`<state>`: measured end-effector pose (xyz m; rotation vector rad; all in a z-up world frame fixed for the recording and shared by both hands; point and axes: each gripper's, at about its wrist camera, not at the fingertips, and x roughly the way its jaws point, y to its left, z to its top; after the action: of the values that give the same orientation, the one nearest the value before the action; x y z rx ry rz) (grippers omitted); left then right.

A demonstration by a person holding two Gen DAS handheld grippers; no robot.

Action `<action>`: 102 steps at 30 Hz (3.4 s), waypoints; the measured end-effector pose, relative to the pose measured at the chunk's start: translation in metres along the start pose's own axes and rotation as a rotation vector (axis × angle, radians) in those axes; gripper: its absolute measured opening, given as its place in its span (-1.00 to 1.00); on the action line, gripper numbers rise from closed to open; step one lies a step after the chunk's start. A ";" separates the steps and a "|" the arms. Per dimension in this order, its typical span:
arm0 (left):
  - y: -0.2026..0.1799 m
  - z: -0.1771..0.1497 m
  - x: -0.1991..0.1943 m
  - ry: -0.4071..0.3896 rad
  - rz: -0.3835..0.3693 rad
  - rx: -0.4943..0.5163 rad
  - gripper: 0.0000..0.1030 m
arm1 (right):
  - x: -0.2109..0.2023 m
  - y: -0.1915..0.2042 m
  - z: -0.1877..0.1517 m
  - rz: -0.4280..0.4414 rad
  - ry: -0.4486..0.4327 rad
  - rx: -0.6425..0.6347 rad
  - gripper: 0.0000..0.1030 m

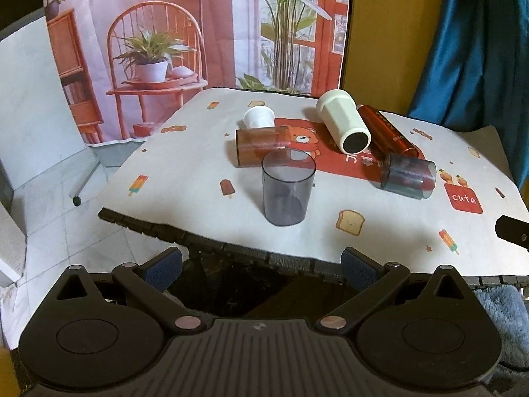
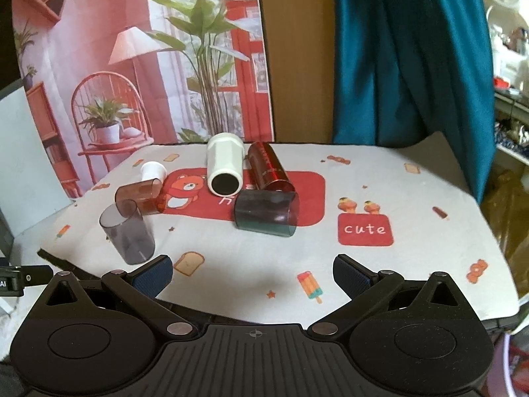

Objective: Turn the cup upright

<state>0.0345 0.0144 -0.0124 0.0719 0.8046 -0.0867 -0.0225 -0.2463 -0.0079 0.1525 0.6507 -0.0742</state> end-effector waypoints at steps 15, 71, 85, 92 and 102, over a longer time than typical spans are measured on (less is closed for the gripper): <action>-0.005 -0.008 -0.011 -0.046 0.042 -0.005 1.00 | -0.002 0.005 -0.011 -0.015 -0.018 -0.029 1.00; 0.002 -0.016 0.005 0.033 0.060 -0.026 1.00 | 0.022 -0.005 -0.021 -0.029 0.053 0.042 1.00; 0.002 -0.016 0.005 0.030 0.061 -0.025 1.00 | 0.023 -0.007 -0.021 -0.029 0.051 0.048 1.00; 0.001 -0.015 0.004 0.029 0.061 -0.024 1.00 | 0.022 -0.009 -0.022 -0.030 0.050 0.052 1.00; 0.001 -0.015 0.004 0.026 0.060 -0.024 1.00 | 0.022 -0.009 -0.022 -0.030 0.050 0.053 1.00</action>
<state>0.0263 0.0163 -0.0255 0.0750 0.8283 -0.0195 -0.0192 -0.2519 -0.0400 0.1958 0.7014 -0.1170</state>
